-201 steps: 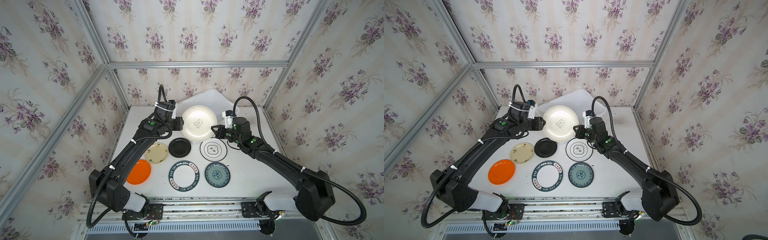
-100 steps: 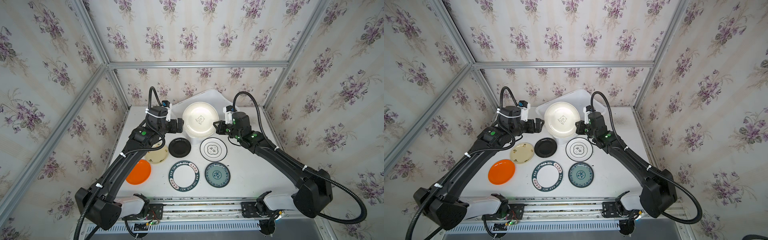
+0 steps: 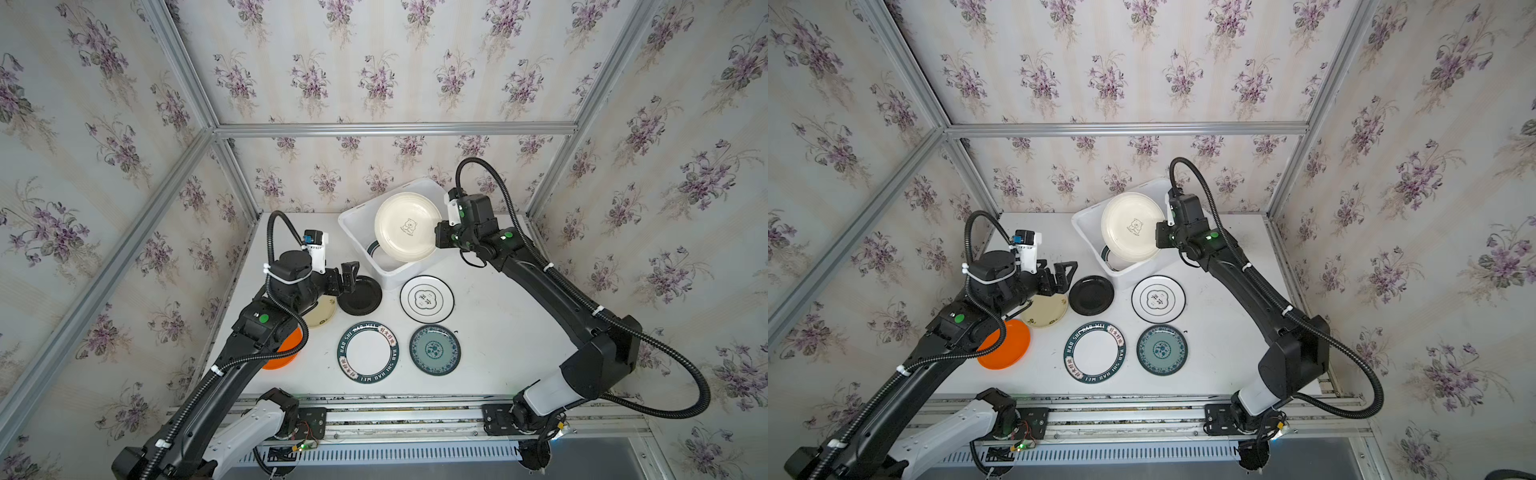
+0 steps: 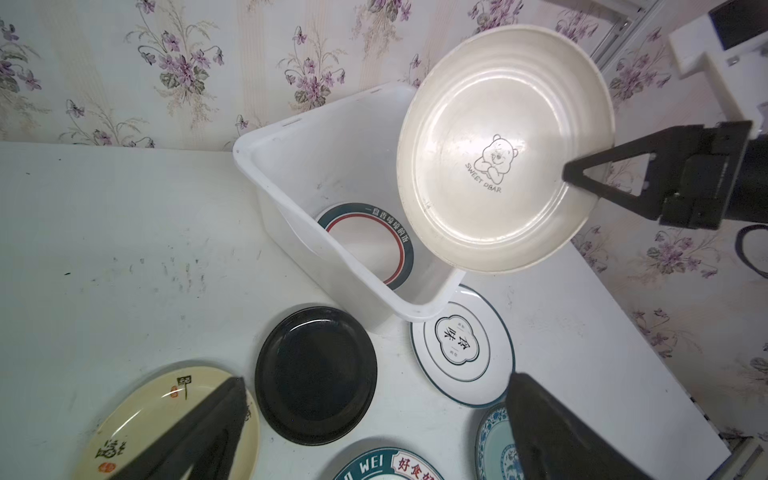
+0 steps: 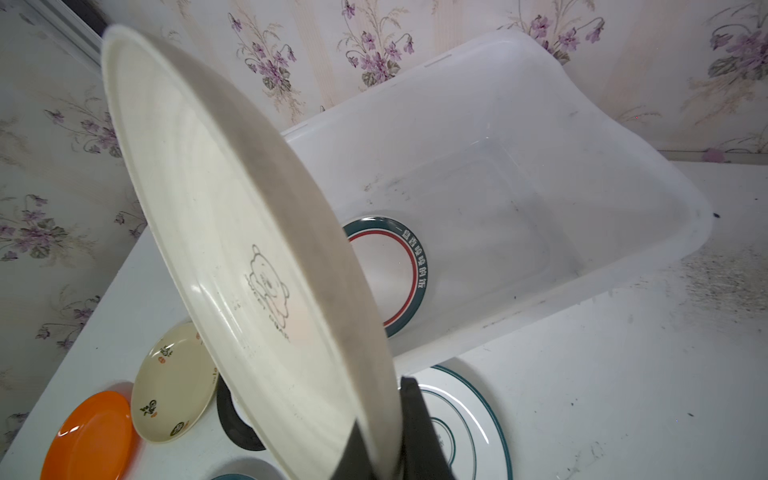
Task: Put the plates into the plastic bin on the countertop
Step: 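Open the left gripper and draw it back while the right gripper holds the plate, then lower the bear plate into the white bin and open the right gripper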
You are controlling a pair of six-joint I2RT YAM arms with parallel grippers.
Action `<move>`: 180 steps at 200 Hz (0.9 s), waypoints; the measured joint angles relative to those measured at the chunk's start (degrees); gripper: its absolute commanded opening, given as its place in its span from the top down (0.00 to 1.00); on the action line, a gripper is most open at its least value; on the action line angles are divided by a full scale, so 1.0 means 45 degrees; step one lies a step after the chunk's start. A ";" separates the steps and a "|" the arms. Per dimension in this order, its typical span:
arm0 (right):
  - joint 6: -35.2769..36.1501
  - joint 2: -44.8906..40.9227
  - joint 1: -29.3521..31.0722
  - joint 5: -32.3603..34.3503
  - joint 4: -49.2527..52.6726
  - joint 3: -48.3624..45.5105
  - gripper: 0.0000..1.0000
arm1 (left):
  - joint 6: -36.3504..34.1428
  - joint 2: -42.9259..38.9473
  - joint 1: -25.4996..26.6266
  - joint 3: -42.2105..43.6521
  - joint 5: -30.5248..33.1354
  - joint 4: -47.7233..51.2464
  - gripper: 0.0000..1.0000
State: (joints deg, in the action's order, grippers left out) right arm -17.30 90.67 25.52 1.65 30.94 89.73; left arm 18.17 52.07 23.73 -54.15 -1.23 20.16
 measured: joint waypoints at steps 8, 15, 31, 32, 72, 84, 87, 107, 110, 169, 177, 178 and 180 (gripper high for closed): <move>0.0180 0.0248 -0.0039 0.0029 0.0238 0.0350 1.00 | 0.0083 -0.0223 0.0000 0.0374 -0.0019 -0.0209 0.01; 0.0350 0.0500 -0.0053 0.0019 0.0418 0.0646 1.00 | 0.0146 -0.0393 0.0005 0.0675 -0.0024 -0.0418 0.01; 0.0763 0.1151 -0.0097 -0.0029 0.0879 0.1321 1.00 | 0.0267 -0.0607 0.0000 0.1224 -0.0019 -0.0933 0.01; 0.0792 0.1205 -0.0102 -0.0044 0.0918 0.1379 1.00 | 0.0282 -0.0612 0.0000 0.1258 -0.0019 -0.0967 0.01; 0.1399 0.3240 -0.0447 -0.0418 0.1938 0.3070 1.00 | 0.0408 -0.0262 0.0005 0.1472 -0.0044 -0.1817 0.01; 0.1486 0.3842 -0.0573 -0.0738 0.2055 0.3653 1.00 | 0.0423 -0.0151 0.0005 0.1467 -0.0044 -0.1909 0.01; 0.1515 0.3963 -0.0607 -0.0738 0.2098 0.3798 1.00 | 0.0427 -0.0131 0.0005 0.1467 -0.0039 -0.1933 0.01; 0.1520 0.4915 -0.0821 -0.1175 0.2385 0.4794 1.00 | 0.0457 -0.0039 0.0005 0.1467 0.0044 -0.2103 0.01; 0.1520 0.5042 -0.0855 -0.1248 0.2409 0.4911 1.00 | 0.0457 -0.0024 0.0005 0.1467 0.0063 -0.2137 0.01; 0.1375 0.7893 -0.0957 -0.1593 0.3322 0.7815 1.00 | 0.0408 0.0005 0.0000 0.1375 0.0709 -0.2273 0.01; 0.1370 0.8422 -0.0947 -0.1656 0.3609 0.8412 1.00 | 0.0393 -0.0005 -0.0005 0.1263 0.0889 -0.2200 0.01; 0.1370 0.8466 -0.0947 -0.1661 0.3638 0.8466 1.00 | 0.0389 -0.0005 -0.0005 0.1248 0.0903 -0.2186 0.01; 0.1365 0.8592 -0.0942 -0.1656 0.3716 0.8641 1.00 | 0.0379 -0.0005 -0.0005 0.1209 0.0952 -0.2157 0.01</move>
State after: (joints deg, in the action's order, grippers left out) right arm -11.16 129.34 21.28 -5.80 47.66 128.62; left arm 19.88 52.05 23.70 -48.71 3.05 10.46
